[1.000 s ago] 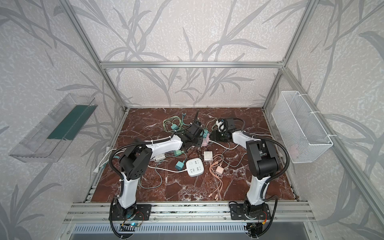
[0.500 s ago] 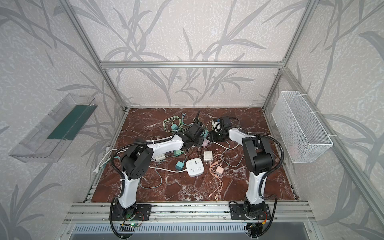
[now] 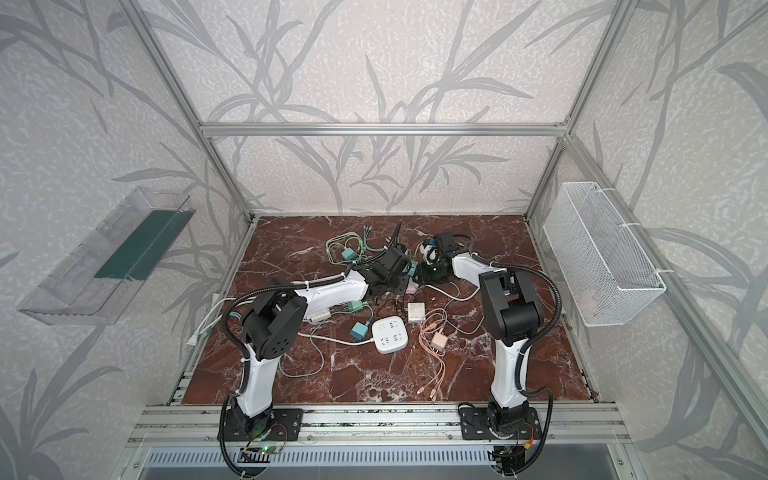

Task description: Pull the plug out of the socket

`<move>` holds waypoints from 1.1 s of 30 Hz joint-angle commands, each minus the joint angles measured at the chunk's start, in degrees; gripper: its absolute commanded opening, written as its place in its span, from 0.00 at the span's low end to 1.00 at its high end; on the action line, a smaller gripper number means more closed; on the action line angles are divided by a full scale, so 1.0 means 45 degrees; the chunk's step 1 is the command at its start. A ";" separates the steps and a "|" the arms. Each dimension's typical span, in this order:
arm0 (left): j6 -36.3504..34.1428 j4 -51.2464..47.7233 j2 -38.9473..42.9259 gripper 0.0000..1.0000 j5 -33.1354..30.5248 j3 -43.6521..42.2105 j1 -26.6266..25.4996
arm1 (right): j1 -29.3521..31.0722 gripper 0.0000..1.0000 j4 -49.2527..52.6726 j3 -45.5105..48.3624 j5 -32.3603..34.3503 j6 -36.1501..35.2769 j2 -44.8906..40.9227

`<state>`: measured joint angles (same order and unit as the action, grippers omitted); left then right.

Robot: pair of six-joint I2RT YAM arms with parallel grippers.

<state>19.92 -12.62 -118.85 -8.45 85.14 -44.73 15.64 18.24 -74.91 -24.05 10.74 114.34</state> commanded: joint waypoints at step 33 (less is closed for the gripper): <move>0.0129 0.1652 0.0840 0.13 -0.0154 0.0324 -0.0119 | -0.0194 0.36 0.1239 0.0473 0.1607 -0.0246 -0.0016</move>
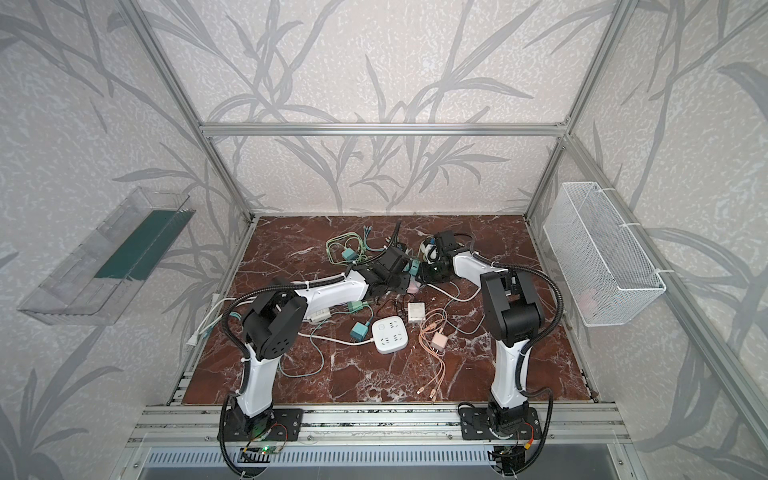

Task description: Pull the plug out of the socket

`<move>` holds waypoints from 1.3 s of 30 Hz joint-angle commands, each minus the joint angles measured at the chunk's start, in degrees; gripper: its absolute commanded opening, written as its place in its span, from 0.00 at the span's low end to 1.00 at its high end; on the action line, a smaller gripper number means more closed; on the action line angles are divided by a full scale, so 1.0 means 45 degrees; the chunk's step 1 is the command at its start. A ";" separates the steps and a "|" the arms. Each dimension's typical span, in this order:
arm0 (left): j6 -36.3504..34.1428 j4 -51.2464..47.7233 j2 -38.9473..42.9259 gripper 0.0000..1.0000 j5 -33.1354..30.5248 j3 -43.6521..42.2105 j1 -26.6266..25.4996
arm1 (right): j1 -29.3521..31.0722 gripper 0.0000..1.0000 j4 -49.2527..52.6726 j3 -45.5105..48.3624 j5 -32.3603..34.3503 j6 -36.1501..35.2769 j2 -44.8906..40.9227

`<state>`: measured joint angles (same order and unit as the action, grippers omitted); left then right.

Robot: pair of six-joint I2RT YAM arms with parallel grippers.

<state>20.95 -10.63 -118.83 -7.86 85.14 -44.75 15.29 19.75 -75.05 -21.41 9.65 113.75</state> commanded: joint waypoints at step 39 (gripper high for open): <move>0.0385 0.0110 -0.0393 0.13 0.0786 0.1386 -0.0251 | -0.0787 0.41 -0.0601 0.1320 -0.0619 0.0963 -0.0957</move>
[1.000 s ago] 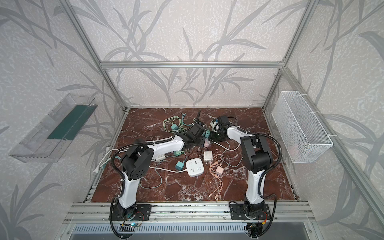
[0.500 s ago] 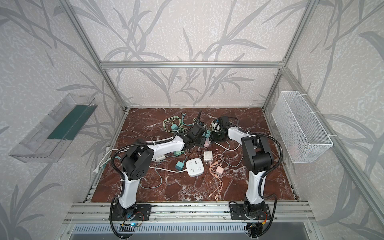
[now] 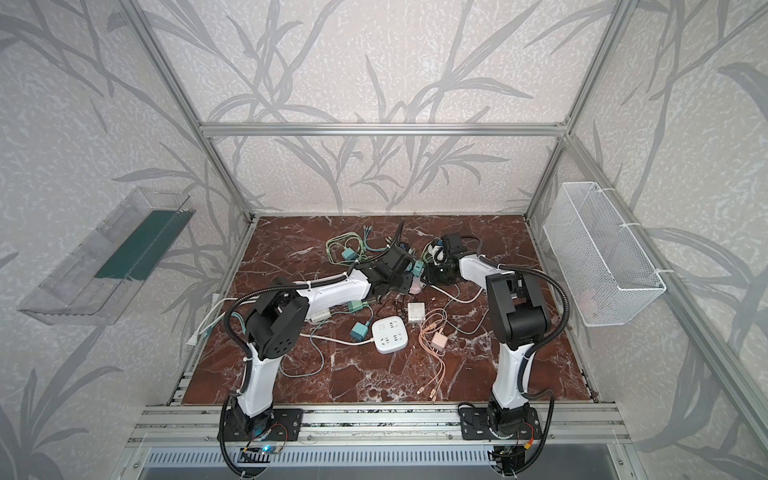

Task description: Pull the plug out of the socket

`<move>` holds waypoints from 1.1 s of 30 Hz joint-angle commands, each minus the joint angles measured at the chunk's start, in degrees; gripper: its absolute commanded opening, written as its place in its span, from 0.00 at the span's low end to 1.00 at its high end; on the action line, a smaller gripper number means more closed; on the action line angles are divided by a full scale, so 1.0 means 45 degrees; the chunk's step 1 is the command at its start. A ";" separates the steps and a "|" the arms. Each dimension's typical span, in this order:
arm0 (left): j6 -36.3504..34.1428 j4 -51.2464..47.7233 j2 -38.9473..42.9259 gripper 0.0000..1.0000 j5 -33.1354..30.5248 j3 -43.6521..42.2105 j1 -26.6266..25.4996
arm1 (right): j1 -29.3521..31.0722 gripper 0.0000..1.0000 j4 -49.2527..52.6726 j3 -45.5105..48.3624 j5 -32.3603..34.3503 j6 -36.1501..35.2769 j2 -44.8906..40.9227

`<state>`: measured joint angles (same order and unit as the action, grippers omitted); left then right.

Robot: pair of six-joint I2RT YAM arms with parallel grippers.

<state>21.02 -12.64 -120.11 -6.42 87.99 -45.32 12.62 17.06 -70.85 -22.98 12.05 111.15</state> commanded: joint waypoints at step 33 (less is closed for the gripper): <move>-0.0997 -0.0256 -0.0749 0.13 -0.0291 0.2206 -0.0906 | -0.0012 0.39 0.0835 0.0443 0.0424 0.0351 0.0121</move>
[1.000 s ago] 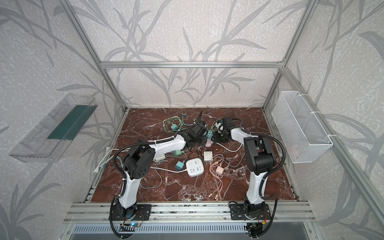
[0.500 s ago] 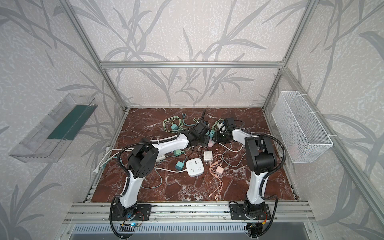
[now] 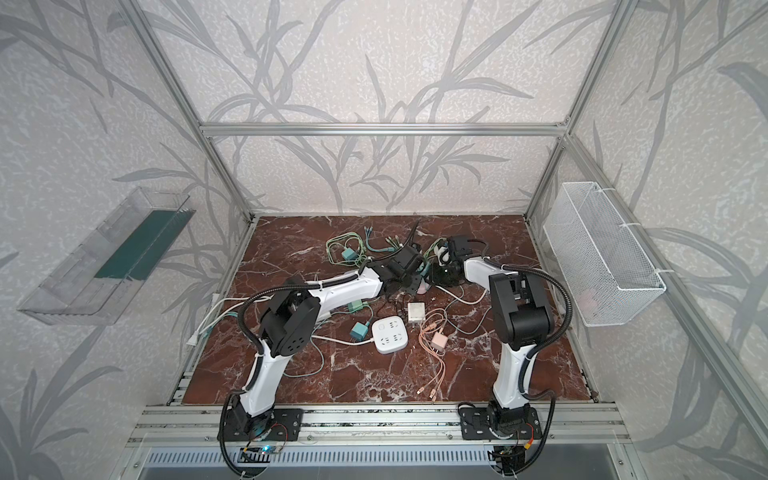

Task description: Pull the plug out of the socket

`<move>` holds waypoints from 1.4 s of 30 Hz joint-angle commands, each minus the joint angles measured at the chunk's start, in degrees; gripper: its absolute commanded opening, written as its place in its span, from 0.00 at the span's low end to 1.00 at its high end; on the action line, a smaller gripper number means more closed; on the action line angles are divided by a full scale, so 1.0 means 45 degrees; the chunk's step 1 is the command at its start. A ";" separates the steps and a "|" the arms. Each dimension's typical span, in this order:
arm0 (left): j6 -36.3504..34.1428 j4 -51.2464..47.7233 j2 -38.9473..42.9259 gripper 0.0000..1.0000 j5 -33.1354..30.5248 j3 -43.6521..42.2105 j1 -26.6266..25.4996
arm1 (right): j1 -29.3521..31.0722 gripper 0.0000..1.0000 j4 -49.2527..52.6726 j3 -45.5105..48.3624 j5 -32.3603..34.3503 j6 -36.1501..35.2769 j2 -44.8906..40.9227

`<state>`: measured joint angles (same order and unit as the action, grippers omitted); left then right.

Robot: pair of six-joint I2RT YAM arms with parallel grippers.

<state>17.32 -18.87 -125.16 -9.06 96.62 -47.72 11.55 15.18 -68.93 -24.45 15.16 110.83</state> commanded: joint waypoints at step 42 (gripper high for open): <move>0.0468 0.2351 0.2048 0.13 0.1259 -0.1166 0.0058 | 0.0441 0.38 0.2749 -0.0662 0.2147 -0.1178 0.0704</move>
<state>18.72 -13.87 -122.37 -6.24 91.35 -47.13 13.19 22.59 -72.93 -18.98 10.83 111.28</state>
